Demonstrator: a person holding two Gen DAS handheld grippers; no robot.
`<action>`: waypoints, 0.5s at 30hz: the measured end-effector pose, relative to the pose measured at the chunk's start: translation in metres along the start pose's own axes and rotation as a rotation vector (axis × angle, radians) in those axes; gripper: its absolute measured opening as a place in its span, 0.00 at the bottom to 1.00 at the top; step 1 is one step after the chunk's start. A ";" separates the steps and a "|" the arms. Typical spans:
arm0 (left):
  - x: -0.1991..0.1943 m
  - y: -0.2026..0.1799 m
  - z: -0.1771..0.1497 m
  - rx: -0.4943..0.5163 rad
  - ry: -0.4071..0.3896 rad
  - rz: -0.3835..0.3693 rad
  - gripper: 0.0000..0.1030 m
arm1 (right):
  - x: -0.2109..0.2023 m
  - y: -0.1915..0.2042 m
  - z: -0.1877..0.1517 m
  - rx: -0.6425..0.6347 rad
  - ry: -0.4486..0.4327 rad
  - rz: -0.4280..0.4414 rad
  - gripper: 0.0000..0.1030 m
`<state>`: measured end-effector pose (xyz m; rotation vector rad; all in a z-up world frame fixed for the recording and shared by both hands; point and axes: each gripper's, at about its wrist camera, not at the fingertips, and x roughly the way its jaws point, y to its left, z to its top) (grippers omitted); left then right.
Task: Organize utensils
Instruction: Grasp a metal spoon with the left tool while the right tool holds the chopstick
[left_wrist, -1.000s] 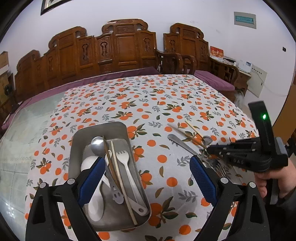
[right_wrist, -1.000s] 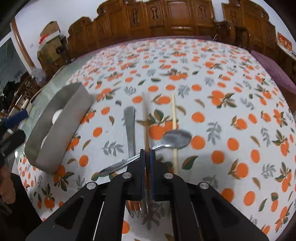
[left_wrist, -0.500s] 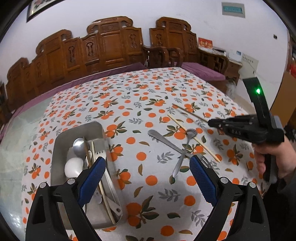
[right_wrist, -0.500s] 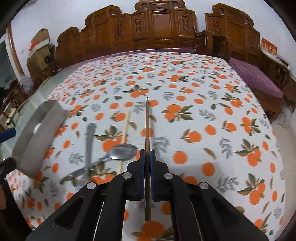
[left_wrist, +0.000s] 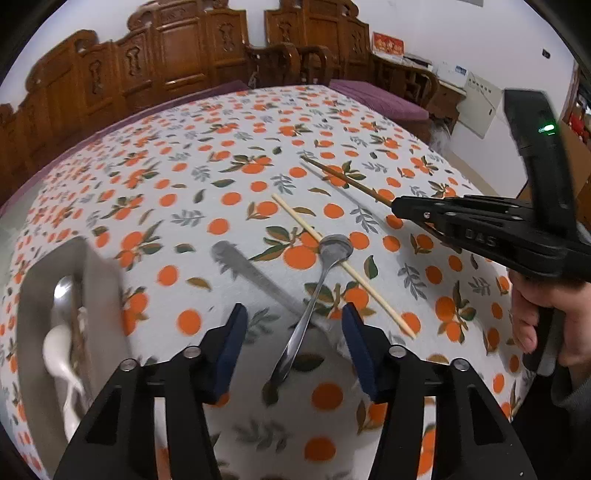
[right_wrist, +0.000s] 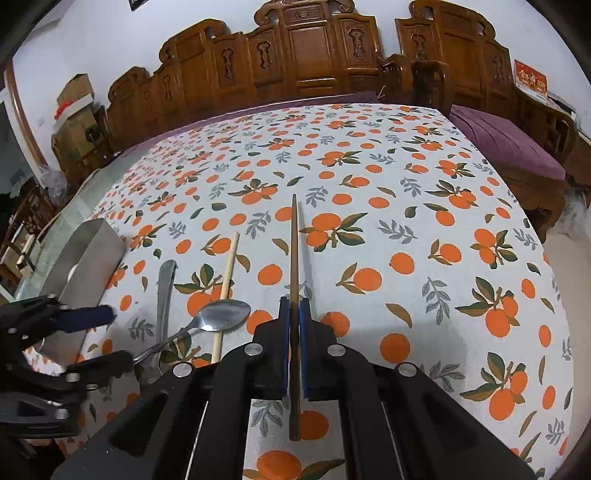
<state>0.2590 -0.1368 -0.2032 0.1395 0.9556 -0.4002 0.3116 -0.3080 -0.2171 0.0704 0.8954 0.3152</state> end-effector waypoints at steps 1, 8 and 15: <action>0.005 -0.002 0.003 0.005 0.004 -0.001 0.45 | 0.000 -0.001 0.001 0.005 -0.001 0.007 0.06; 0.029 -0.011 0.021 0.030 0.032 -0.015 0.32 | -0.002 -0.007 0.005 0.036 -0.011 0.032 0.06; 0.046 -0.016 0.026 0.047 0.071 -0.004 0.22 | -0.002 -0.007 0.005 0.040 -0.009 0.037 0.06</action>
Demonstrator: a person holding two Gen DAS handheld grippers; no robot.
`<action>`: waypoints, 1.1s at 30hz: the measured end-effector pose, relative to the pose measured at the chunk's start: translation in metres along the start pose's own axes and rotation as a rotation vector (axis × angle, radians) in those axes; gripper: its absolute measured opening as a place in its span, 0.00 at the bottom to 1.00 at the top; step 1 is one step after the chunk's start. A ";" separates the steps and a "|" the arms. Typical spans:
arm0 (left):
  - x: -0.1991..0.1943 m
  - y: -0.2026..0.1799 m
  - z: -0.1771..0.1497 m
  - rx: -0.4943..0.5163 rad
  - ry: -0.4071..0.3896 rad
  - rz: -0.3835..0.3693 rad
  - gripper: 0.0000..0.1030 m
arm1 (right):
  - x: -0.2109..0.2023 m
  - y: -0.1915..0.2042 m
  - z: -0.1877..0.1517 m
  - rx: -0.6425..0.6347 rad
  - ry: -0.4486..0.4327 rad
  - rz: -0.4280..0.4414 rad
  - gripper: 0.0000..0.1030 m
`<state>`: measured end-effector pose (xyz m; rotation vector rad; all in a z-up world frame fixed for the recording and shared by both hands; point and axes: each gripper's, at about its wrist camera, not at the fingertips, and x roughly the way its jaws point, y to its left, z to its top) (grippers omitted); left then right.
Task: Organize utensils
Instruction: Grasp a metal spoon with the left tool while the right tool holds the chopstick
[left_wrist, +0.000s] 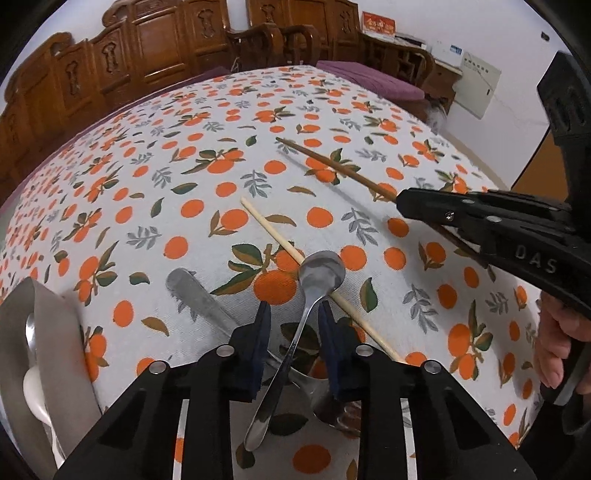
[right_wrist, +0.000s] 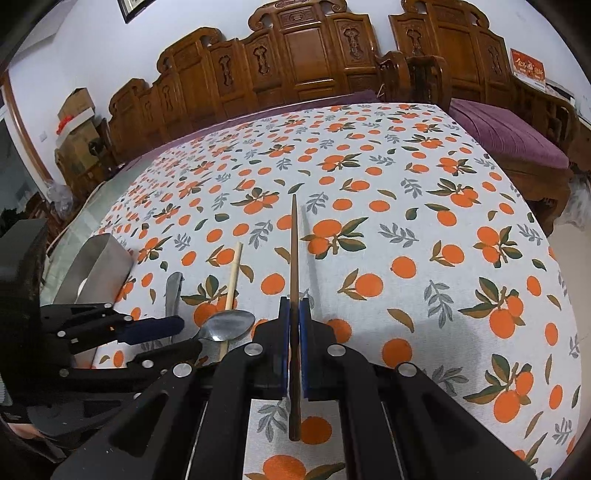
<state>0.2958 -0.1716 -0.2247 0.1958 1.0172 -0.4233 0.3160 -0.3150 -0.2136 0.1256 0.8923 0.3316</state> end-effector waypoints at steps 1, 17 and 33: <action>0.002 0.000 0.000 0.003 0.005 0.002 0.22 | 0.000 0.001 0.000 -0.001 0.000 0.001 0.06; -0.038 0.004 -0.004 -0.015 -0.057 0.036 0.03 | 0.001 0.024 -0.004 -0.048 0.008 0.016 0.06; -0.120 0.022 -0.025 -0.068 -0.168 0.057 0.03 | -0.028 0.057 -0.017 -0.064 -0.042 0.037 0.06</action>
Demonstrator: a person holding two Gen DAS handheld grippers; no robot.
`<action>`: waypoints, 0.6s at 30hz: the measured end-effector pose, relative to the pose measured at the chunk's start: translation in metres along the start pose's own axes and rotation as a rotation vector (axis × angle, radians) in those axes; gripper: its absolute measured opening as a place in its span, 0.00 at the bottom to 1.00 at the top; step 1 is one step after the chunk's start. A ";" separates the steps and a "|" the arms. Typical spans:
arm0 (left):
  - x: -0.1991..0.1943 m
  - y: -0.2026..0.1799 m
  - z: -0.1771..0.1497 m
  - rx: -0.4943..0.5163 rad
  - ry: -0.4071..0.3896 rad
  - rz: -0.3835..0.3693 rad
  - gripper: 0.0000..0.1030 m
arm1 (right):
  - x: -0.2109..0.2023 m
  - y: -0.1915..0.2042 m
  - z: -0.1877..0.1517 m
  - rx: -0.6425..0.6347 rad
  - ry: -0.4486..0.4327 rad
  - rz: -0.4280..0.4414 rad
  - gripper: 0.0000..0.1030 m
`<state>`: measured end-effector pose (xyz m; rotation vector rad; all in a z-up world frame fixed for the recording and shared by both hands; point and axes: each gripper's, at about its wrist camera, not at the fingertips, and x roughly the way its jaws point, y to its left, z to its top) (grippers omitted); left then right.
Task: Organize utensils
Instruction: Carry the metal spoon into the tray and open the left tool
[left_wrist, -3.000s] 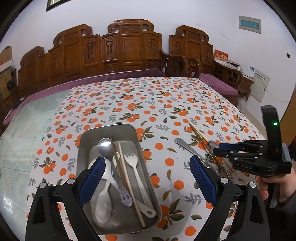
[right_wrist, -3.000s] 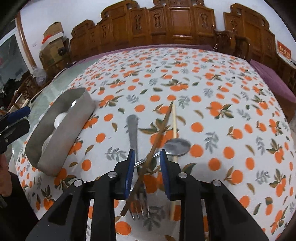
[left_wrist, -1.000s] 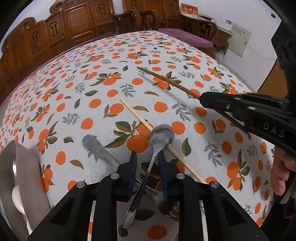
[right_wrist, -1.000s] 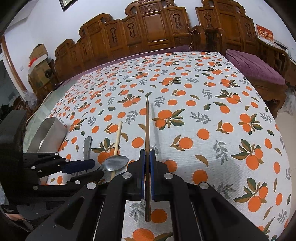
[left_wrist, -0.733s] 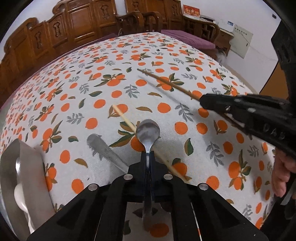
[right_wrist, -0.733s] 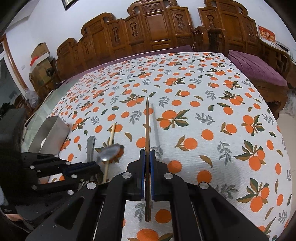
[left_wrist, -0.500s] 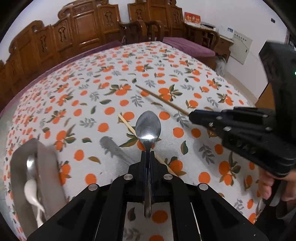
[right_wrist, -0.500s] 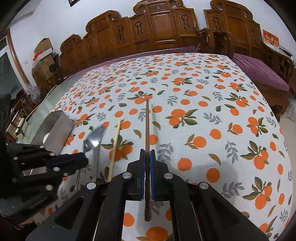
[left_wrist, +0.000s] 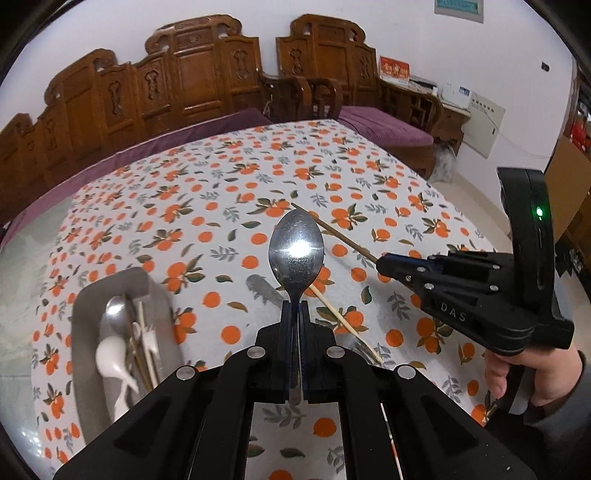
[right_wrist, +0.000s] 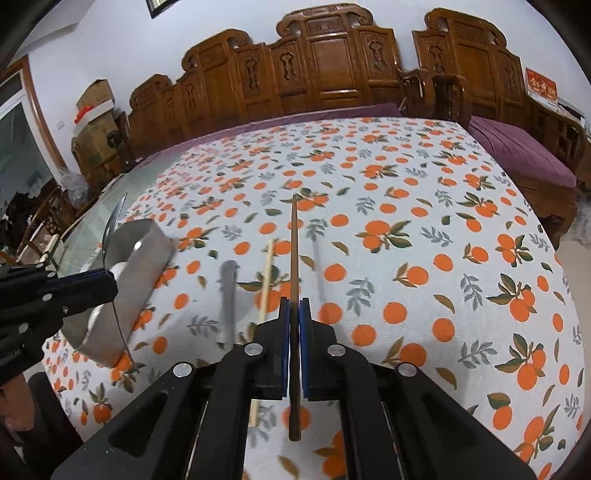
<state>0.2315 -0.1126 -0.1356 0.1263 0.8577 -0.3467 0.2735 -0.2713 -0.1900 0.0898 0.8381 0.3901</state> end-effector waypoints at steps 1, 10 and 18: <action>-0.005 0.002 -0.001 -0.003 -0.007 0.002 0.03 | -0.003 0.004 0.000 -0.006 -0.006 0.004 0.06; -0.046 0.027 -0.002 -0.043 -0.051 0.024 0.03 | -0.034 0.058 -0.001 -0.079 -0.047 0.047 0.06; -0.069 0.051 0.000 -0.061 -0.068 0.028 0.03 | -0.060 0.099 0.011 -0.117 -0.063 0.064 0.06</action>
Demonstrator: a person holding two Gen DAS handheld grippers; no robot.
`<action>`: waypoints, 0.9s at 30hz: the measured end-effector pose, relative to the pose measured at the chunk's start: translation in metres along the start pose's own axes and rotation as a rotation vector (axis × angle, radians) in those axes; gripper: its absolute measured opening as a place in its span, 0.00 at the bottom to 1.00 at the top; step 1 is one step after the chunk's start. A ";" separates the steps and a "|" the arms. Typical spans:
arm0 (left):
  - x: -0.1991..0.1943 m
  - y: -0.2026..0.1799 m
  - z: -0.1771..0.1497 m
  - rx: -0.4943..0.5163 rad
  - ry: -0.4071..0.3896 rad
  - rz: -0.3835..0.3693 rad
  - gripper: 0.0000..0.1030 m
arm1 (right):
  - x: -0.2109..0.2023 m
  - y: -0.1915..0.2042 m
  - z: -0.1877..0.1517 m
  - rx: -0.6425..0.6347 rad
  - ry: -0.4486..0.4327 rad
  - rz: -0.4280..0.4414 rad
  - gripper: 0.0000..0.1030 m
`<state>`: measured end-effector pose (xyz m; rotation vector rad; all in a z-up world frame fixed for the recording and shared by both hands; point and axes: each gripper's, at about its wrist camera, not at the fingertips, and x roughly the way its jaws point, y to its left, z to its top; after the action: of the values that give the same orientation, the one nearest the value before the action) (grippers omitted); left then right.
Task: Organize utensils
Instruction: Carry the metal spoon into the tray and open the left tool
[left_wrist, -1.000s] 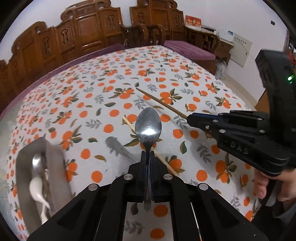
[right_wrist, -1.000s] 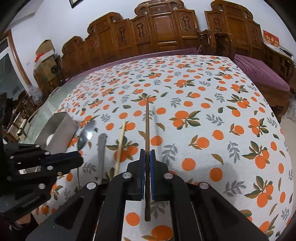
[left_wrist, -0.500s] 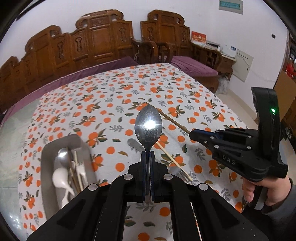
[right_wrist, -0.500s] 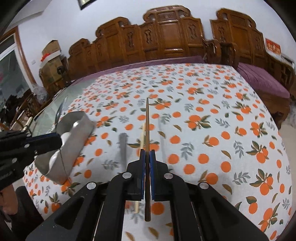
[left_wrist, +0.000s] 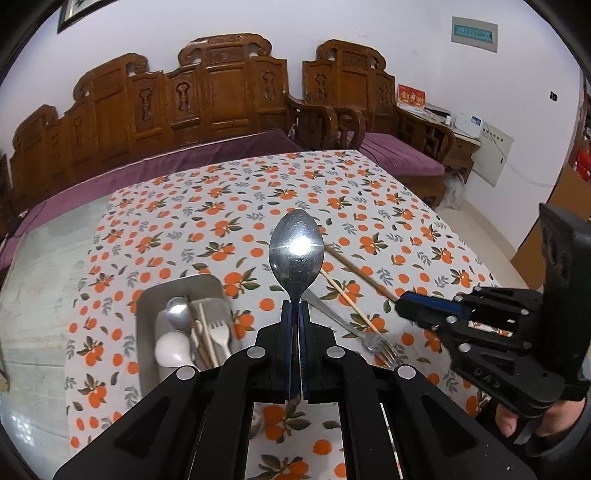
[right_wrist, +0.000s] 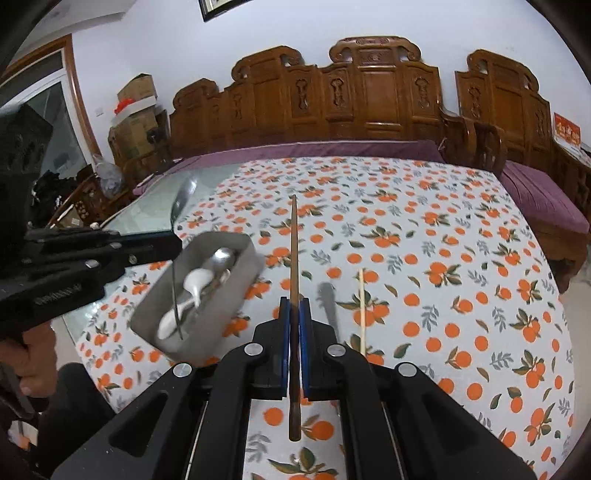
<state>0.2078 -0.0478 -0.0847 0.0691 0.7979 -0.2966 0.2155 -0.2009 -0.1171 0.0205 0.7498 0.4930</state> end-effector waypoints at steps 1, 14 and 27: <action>-0.002 0.004 0.000 -0.002 0.000 -0.001 0.03 | -0.002 0.002 0.002 -0.002 -0.001 -0.001 0.06; -0.004 0.058 -0.006 -0.062 0.019 -0.007 0.03 | -0.016 0.027 0.042 -0.048 0.005 -0.015 0.06; 0.041 0.105 -0.037 -0.134 0.149 -0.016 0.03 | 0.021 0.046 0.044 -0.047 0.088 0.022 0.06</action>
<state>0.2393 0.0490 -0.1449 -0.0418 0.9648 -0.2549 0.2383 -0.1442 -0.0898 -0.0374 0.8240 0.5350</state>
